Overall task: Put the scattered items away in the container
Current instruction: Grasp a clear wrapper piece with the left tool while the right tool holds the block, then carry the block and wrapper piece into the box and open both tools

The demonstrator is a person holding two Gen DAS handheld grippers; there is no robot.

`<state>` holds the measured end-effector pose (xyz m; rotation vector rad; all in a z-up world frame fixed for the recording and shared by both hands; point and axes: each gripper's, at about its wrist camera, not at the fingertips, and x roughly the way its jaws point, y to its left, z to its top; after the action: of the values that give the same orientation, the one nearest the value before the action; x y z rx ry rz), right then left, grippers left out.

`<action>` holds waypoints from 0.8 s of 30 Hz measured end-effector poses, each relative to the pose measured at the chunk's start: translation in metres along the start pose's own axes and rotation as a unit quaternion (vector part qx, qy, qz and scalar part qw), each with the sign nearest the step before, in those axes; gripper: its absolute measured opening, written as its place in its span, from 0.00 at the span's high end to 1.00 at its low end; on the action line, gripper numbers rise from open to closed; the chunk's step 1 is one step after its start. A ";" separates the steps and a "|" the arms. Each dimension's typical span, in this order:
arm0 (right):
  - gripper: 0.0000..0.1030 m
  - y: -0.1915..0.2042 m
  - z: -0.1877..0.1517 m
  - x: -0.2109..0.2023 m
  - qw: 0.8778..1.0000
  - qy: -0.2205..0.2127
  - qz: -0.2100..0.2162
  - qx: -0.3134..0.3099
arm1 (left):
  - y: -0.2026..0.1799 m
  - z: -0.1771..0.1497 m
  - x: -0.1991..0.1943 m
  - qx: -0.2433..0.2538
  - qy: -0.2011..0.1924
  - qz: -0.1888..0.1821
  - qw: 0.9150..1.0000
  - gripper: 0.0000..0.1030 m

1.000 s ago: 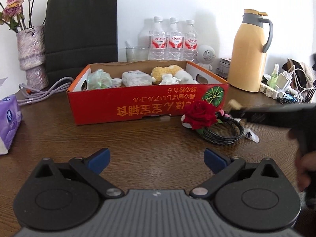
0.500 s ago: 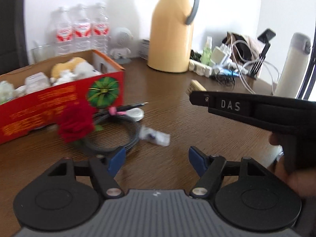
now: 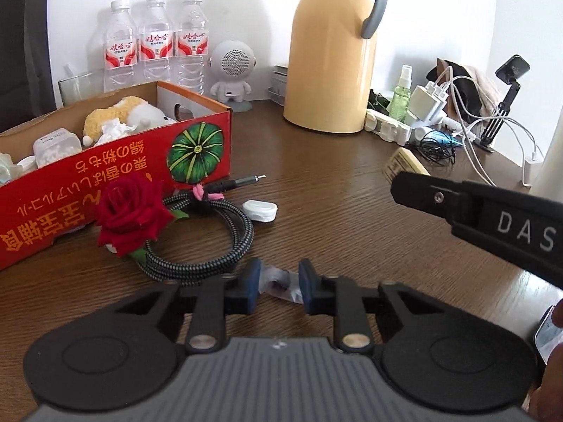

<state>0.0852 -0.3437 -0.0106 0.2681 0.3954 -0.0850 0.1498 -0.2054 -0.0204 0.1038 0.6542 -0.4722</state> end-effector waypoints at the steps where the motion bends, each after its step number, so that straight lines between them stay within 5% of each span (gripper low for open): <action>1: 0.90 0.001 0.000 0.000 1.000 -0.001 0.001 -0.002 | -0.001 0.000 -0.003 0.003 -0.004 0.001 1.000 0.85; 7: 0.90 0.010 -0.004 -0.002 1.000 0.001 0.018 -0.021 | 0.012 -0.010 -0.055 -0.011 -0.054 0.028 0.998 0.85; 16: 0.90 0.061 -0.019 -0.018 0.985 -0.005 0.120 -0.124 | 0.086 -0.040 -0.143 -0.087 -0.131 0.186 0.970 0.85; 24: 0.90 0.097 0.014 -0.025 0.986 0.003 0.132 -0.101 | 0.154 0.026 -0.133 -0.133 -0.162 0.176 0.962 0.85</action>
<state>0.0802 -0.2533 0.0354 0.1193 0.3680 0.2155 0.1427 -0.0231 0.0730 -0.1106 0.3591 -0.0494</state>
